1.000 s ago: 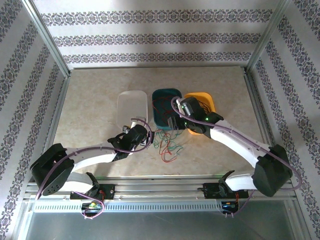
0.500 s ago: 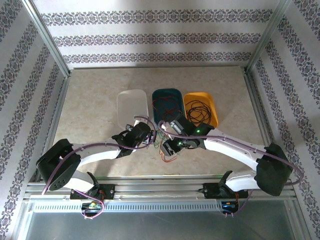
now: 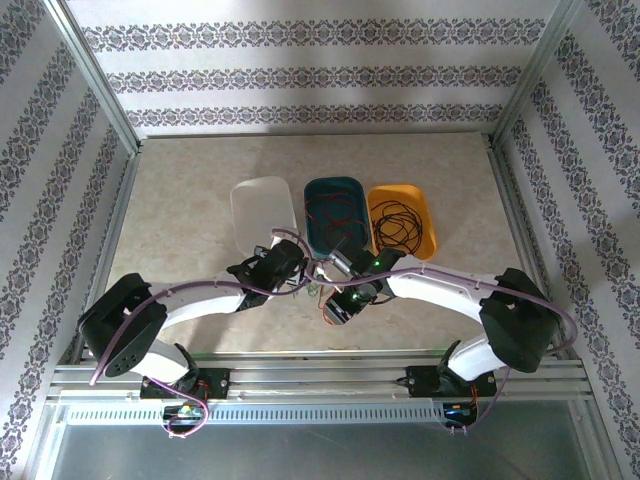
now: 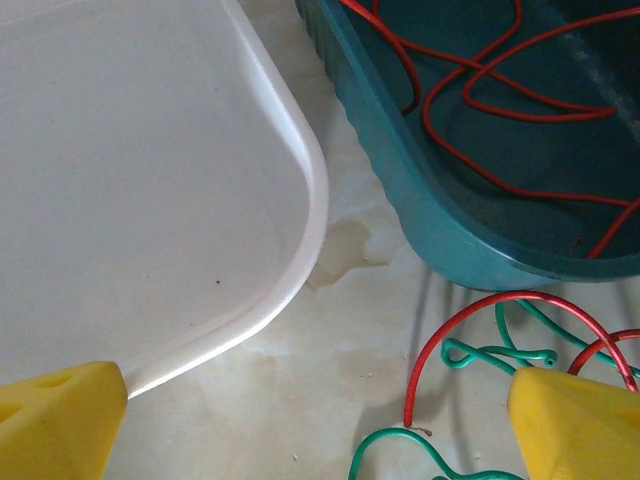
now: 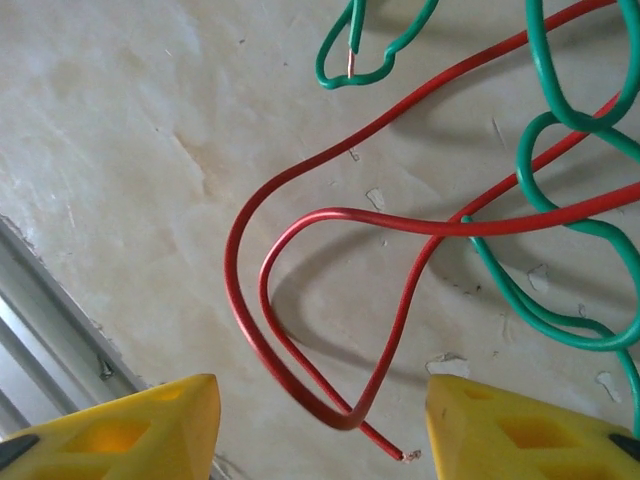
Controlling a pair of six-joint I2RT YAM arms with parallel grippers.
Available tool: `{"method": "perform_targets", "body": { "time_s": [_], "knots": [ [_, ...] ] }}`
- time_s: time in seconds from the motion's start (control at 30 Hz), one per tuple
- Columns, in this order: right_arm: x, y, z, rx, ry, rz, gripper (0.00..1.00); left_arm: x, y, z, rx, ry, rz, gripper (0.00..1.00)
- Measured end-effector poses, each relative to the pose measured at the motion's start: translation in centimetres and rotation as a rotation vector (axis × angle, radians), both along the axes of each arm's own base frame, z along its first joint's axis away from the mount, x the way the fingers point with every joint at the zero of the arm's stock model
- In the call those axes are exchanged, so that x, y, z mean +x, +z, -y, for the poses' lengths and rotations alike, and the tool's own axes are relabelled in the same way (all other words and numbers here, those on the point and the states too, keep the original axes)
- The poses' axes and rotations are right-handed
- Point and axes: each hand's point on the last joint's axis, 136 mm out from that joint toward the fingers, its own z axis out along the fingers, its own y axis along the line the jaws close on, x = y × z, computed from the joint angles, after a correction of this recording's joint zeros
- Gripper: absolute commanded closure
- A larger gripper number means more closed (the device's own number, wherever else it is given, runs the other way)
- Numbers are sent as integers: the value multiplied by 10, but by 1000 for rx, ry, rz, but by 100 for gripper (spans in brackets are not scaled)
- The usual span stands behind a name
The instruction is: Untangle the cables
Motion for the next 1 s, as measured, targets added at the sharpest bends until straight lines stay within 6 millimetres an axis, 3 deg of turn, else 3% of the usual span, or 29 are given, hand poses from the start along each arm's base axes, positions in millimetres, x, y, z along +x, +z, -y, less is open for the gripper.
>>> {"method": "perform_targets", "body": {
  "time_s": [0.17, 0.3, 0.5, 0.8, 1.0],
  "knots": [
    [7, 1, -6, 20, 0, 28, 99, 4, -2, 5, 1, -12, -11, 3],
    [17, 16, -10, 67, -18, 98, 100, 3, -13, 12, 4, -42, -48, 3],
    [29, 84, -10, 242, -54, 250, 100, -10, -48, 14, 57, -92, -153, 4],
    [55, 188, 4, 483, -166, 411, 100, -11, -49, 19, 51, -113, -171, 4],
    [70, 228, 17, 587, -250, 479, 100, -12, -45, 19, 80, -142, -178, 2]
  ]
}}
